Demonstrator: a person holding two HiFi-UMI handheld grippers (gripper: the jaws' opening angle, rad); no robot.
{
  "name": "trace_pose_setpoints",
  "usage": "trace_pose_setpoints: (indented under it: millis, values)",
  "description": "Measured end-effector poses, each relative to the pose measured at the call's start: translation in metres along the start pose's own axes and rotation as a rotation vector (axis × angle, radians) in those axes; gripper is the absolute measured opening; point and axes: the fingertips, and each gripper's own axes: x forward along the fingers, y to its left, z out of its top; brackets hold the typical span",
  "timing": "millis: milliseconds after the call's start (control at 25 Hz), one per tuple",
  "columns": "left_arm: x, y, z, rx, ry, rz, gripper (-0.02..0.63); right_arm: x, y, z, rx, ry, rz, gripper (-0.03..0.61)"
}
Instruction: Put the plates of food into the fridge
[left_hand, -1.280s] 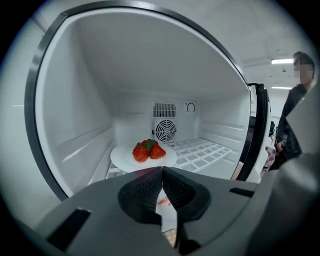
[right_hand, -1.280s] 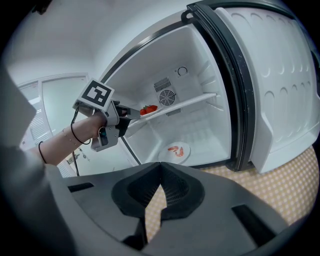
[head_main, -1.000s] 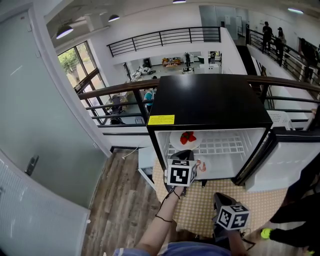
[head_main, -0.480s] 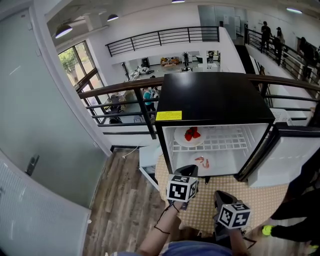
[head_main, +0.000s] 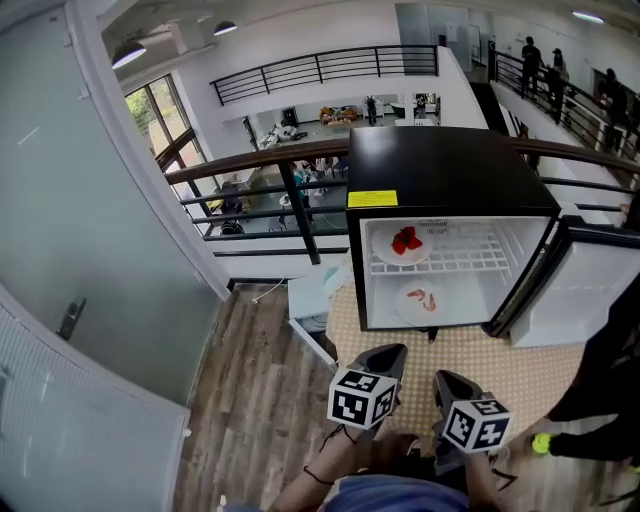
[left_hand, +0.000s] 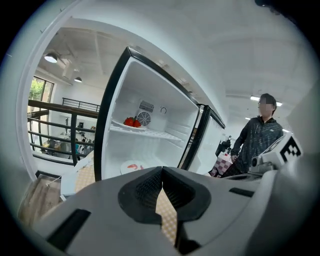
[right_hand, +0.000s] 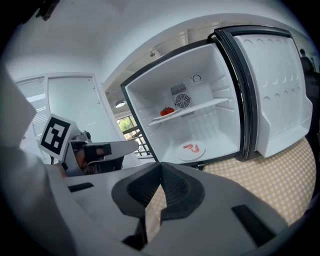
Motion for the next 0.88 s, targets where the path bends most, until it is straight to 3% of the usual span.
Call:
trace_pose_setpoints:
  millis: [560, 880]
  values:
    - [-0.110, -0.030, -0.085, 0.015, 0.034, -0.100, 0.012, -0.051, 0.079, -0.083, -0.007, 0.019, -0.036, 0.015]
    - [-0.146, -0.049, -0.102, -0.018, -0.003, -0.157, 0.012, -0.080, 0.094, -0.102, -0.030, 0.021, -0.049, 0.015]
